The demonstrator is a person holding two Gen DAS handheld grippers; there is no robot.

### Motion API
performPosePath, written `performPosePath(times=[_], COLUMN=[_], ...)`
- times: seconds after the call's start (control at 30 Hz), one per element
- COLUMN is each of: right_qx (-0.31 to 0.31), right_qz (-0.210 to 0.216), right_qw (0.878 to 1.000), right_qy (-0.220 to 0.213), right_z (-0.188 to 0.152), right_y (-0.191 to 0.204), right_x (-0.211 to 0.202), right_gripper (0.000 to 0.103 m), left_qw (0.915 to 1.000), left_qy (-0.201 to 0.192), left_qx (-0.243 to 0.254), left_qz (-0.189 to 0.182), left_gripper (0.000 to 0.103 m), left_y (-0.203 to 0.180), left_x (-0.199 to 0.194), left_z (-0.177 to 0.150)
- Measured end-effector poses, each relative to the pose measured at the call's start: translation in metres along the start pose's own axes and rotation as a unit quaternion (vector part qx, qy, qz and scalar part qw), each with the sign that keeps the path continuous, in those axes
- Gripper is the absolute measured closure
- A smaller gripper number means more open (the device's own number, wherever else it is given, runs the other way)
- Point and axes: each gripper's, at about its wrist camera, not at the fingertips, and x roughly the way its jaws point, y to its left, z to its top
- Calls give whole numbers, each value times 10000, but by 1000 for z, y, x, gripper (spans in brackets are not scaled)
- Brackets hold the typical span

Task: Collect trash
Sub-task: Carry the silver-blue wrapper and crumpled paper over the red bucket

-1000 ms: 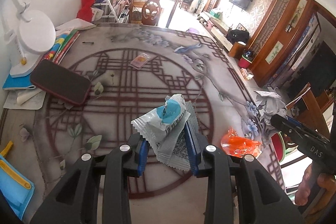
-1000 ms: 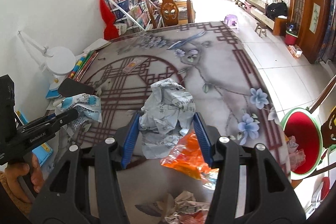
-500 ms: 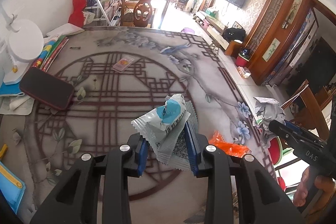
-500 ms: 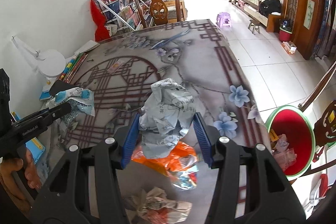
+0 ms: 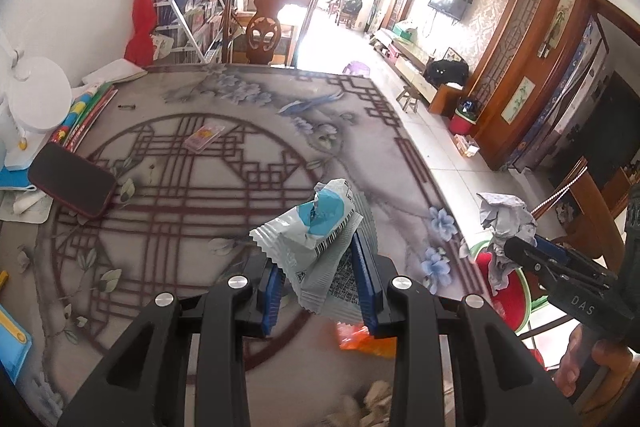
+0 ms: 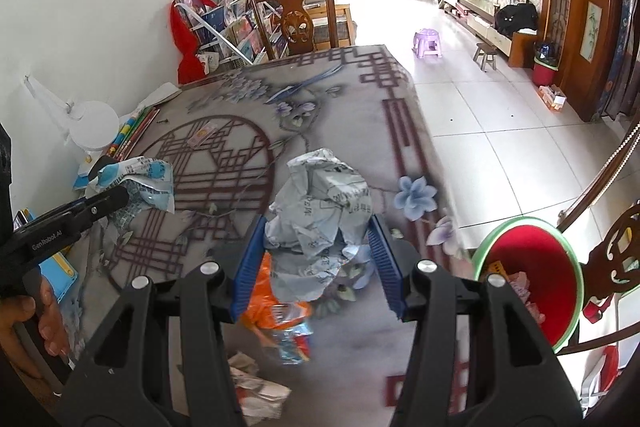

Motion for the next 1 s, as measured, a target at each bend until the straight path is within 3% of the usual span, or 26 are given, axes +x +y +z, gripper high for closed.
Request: performPosePath(times=[0.77, 0.9, 1.0], right_qx=[597, 787, 975], right_qz=[-330, -504, -702], right_qw=[9974, 9955, 9927], right_qy=[-213, -178, -148], right_z=[-7, -15, -21], right_y=[-113, -138, -161], right_x=[-37, -41, -45], right_gripper=[52, 52, 52], left_qw=[9968, 9946, 9891], left_qy=[-24, 111, 349], left_qx=[656, 778, 936], left_qz=[-452, -682, -1078], left_gripper=[74, 74, 74], left_y=[-133, -158, -183], left_x=[18, 28, 44], left_z=[10, 6, 2])
